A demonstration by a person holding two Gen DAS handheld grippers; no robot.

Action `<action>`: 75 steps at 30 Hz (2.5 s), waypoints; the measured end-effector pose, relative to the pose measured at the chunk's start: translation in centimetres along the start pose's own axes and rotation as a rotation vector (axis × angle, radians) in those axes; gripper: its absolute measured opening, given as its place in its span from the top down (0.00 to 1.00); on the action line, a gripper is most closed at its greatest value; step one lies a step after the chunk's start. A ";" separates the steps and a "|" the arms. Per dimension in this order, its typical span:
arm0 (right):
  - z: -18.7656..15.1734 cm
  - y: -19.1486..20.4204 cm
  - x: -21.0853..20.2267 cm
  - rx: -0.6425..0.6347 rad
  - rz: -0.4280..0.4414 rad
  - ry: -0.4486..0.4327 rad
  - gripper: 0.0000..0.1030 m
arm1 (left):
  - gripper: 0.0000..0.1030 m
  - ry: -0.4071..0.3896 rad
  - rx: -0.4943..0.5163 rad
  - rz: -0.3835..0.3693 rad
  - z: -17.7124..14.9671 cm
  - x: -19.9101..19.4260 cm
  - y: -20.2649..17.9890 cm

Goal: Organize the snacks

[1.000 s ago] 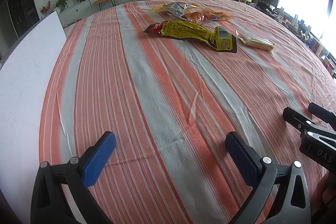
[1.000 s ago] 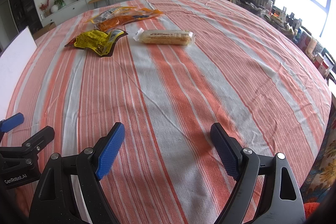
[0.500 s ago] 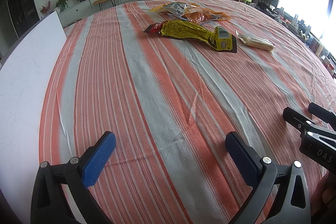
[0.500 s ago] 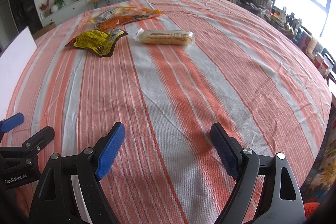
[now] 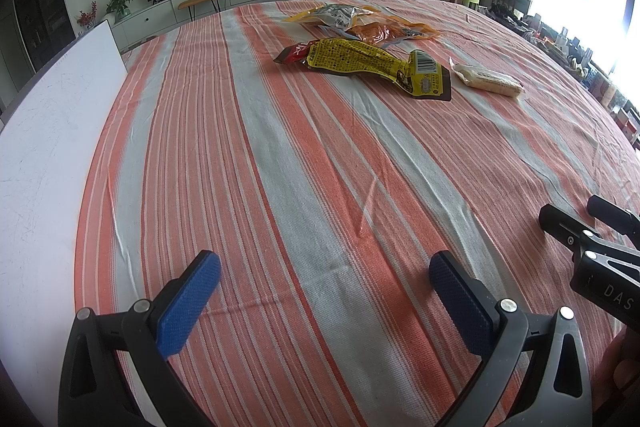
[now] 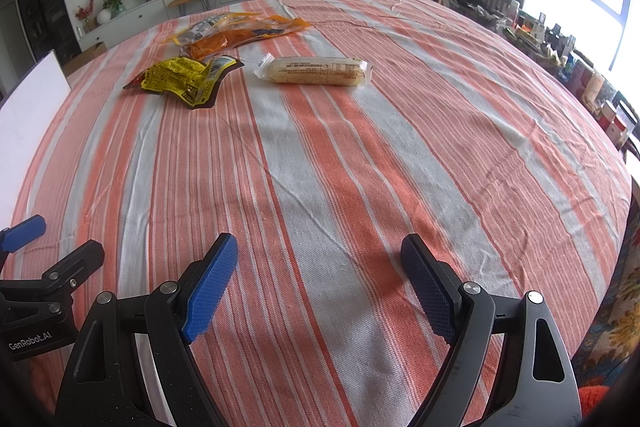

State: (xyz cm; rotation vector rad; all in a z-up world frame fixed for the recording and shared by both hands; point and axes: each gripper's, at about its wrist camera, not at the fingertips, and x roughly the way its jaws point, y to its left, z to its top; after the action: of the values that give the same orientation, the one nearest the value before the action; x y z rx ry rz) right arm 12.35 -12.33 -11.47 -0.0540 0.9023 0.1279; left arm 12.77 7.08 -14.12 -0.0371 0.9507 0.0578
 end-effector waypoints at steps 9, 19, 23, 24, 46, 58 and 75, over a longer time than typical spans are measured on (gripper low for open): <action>0.0 0.1 0.0 0.000 0.000 0.000 0.17 | 0.00 0.000 0.000 0.000 0.0 0.0 0.0; 0.0 0.1 0.0 0.000 0.001 0.000 0.17 | 0.00 0.072 -0.082 -0.063 2.0 -0.4 1.2; 0.0 0.1 0.0 0.000 0.003 0.001 0.16 | 0.00 0.027 -0.150 -0.142 5.7 -1.6 1.5; 0.0 0.0 0.0 0.000 0.004 0.001 0.16 | 0.00 0.035 -0.139 -0.151 6.9 -1.5 1.1; 0.0 0.0 0.0 -0.005 0.009 0.005 0.13 | 0.01 0.132 -0.185 0.117 16.3 11.9 -0.8; 0.0 0.0 0.1 -0.005 0.009 0.006 0.13 | 0.63 0.053 0.006 0.035 11.0 5.9 -0.4; 0.0 0.0 0.1 -0.004 0.010 0.006 0.13 | 0.02 0.005 0.040 -0.033 2.0 1.1 -1.2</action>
State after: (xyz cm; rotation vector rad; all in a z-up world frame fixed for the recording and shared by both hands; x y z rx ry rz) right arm 12.42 -12.31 -11.49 -0.0536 0.9079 0.1388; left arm 15.07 6.07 -13.87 -0.0154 0.9563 0.0084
